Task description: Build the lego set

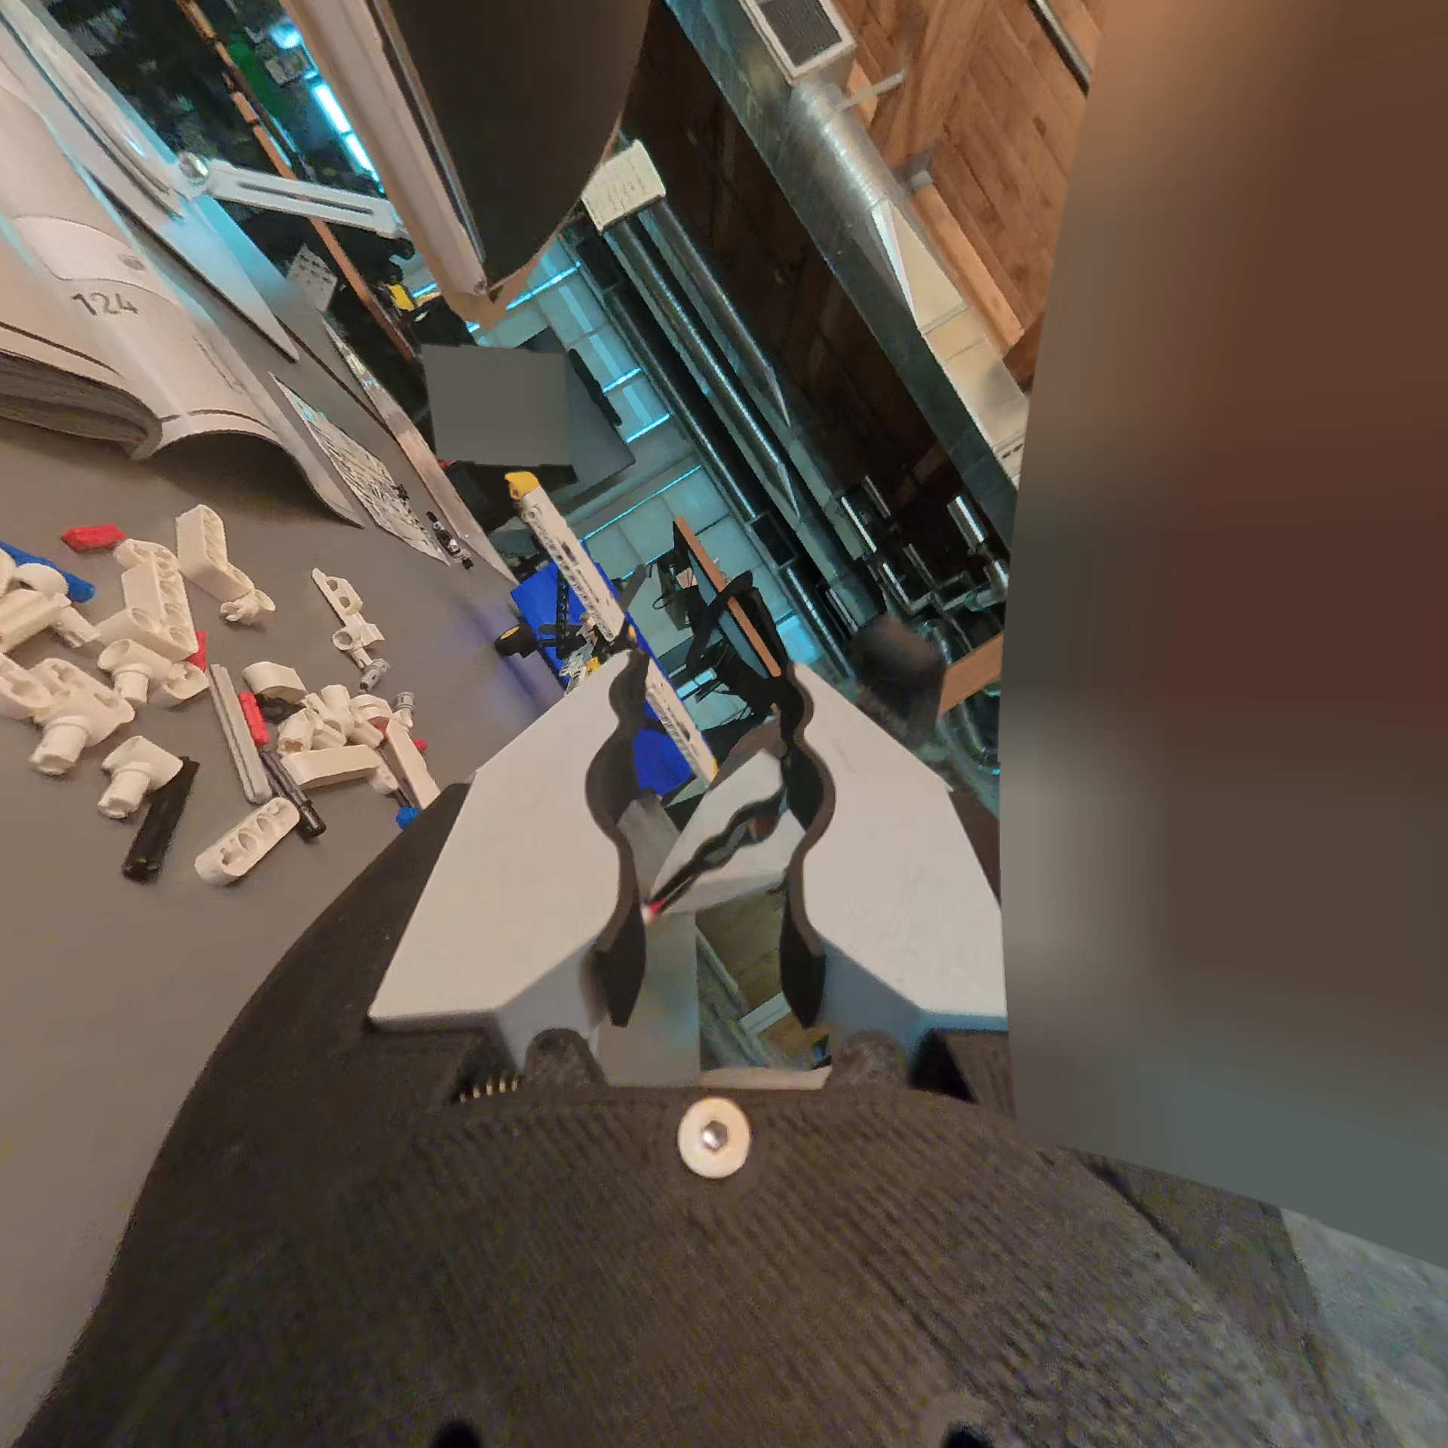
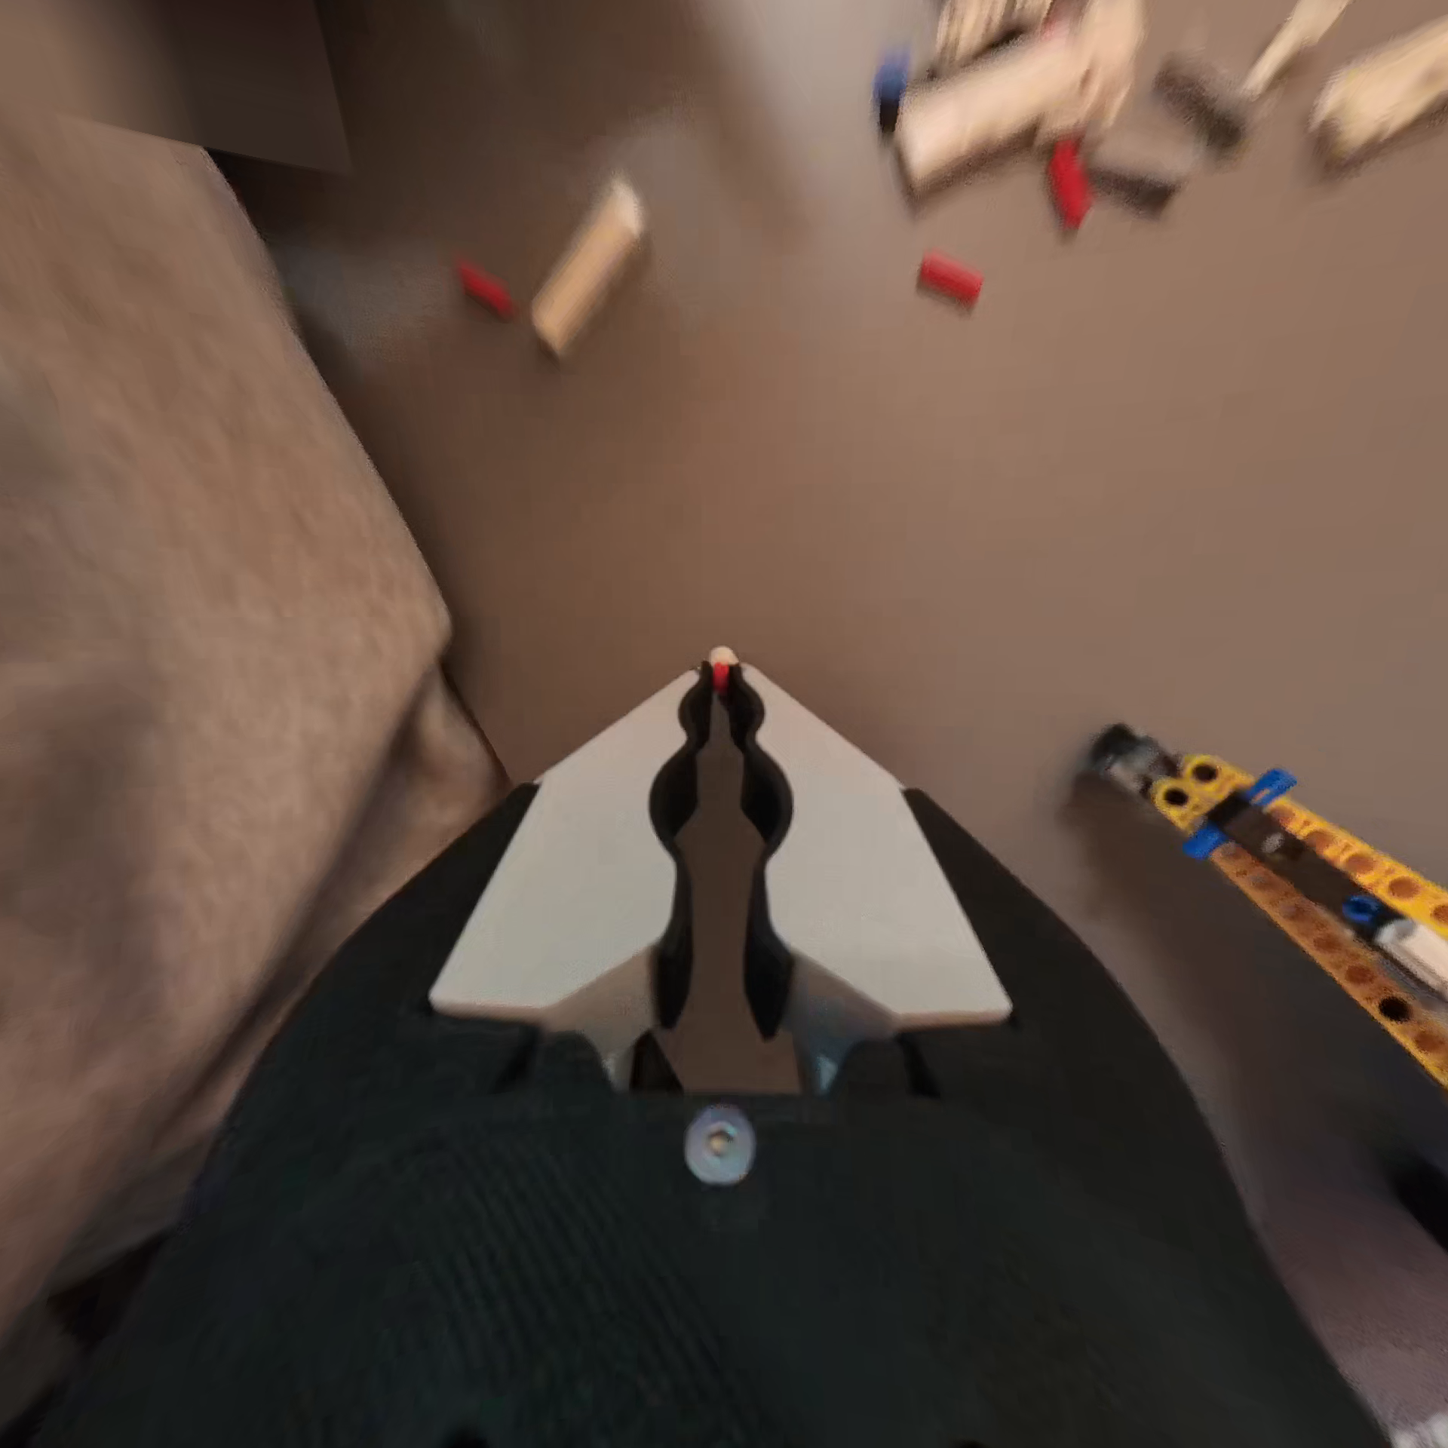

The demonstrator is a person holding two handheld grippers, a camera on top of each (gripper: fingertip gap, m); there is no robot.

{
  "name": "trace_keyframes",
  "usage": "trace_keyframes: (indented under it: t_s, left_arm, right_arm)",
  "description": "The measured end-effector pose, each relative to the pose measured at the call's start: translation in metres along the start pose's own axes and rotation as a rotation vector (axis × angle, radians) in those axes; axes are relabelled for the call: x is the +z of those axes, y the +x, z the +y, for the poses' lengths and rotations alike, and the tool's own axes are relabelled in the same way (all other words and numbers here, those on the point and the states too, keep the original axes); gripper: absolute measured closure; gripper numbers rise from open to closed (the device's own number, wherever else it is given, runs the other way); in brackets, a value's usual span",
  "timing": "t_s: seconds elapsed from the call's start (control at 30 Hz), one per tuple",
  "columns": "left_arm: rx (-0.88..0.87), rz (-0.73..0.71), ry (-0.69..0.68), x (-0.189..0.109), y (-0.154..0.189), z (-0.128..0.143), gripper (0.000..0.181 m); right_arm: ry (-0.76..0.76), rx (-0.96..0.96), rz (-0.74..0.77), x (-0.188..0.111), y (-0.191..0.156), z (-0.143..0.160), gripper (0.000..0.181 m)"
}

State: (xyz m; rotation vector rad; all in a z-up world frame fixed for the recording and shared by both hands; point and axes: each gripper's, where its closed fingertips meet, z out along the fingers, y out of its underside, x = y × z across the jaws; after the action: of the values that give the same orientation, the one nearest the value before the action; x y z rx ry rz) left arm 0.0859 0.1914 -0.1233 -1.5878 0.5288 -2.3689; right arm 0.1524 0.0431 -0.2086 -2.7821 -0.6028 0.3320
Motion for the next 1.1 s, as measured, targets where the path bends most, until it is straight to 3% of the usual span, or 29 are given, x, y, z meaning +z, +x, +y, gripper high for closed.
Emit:
trace_keyframes:
  t_s: [0.17,0.3,0.43,0.6,0.9,1.1]
  left_arm:
    - [0.138,0.015,-0.174,0.016,0.013,0.034,0.143]
    - [0.252,0.053,-0.344,0.027,0.024,0.072,0.139]
    - [0.353,0.078,-0.393,0.031,0.032,0.088,0.139]
    - [0.443,0.108,-0.402,0.033,0.042,0.097,0.138]
    - [0.489,0.098,-0.396,0.032,0.043,0.095,0.175]
    - [0.527,0.038,-0.356,0.042,0.036,0.091,0.176]
  right_arm:
    - [0.562,0.084,-0.122,-0.047,-0.012,-0.073,0.179]
    - [0.903,0.187,-0.363,-0.066,-0.027,-0.095,0.179]
    - [1.189,0.307,-0.634,-0.088,-0.029,-0.103,0.179]
    - [1.215,0.291,-0.772,-0.074,-0.048,-0.108,0.179]
    - [1.226,0.315,-0.794,-0.068,-0.041,-0.1,0.179]
    - [1.224,0.296,-0.673,-0.07,-0.027,-0.099,0.175]
